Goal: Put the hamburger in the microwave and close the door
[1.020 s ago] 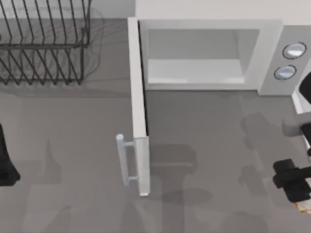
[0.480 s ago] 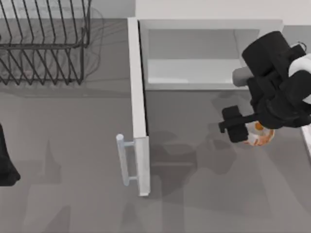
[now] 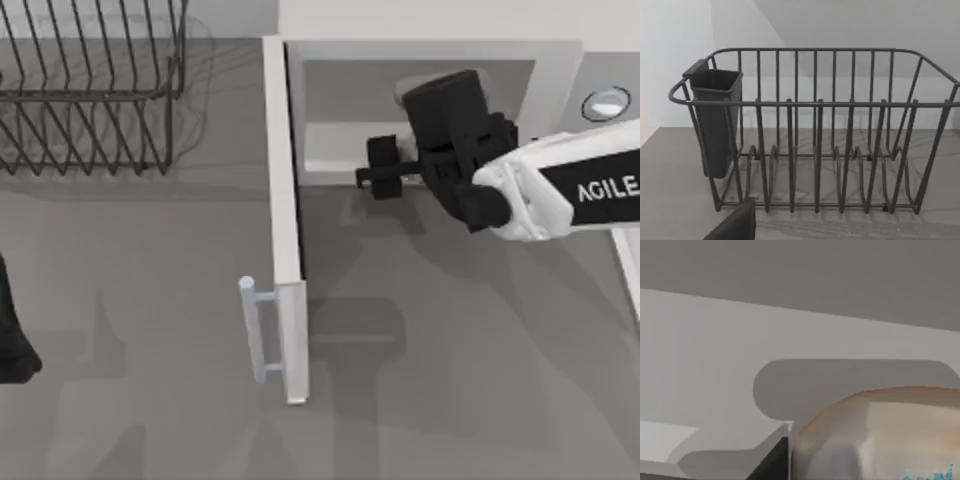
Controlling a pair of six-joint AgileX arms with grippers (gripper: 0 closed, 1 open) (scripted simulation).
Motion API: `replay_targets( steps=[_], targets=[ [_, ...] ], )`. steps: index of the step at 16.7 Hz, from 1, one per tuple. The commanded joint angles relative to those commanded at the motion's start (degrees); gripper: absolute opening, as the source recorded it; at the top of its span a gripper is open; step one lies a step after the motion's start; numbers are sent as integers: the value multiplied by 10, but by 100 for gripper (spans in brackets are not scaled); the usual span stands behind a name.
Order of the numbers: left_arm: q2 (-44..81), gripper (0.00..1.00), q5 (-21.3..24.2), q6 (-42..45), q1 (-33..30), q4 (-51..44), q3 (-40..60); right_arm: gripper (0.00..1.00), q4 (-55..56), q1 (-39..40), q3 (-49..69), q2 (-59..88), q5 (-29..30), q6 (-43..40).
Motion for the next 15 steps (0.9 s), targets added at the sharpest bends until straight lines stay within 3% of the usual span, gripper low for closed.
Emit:
replay_targets(
  steps=[6,15],
  targets=[
    [0,100,0,0,0,0,0,0,205,10,45,102,67,4],
    [0,100,0,0,0,0,0,0,221,8,57,110,69,7]
  ],
)
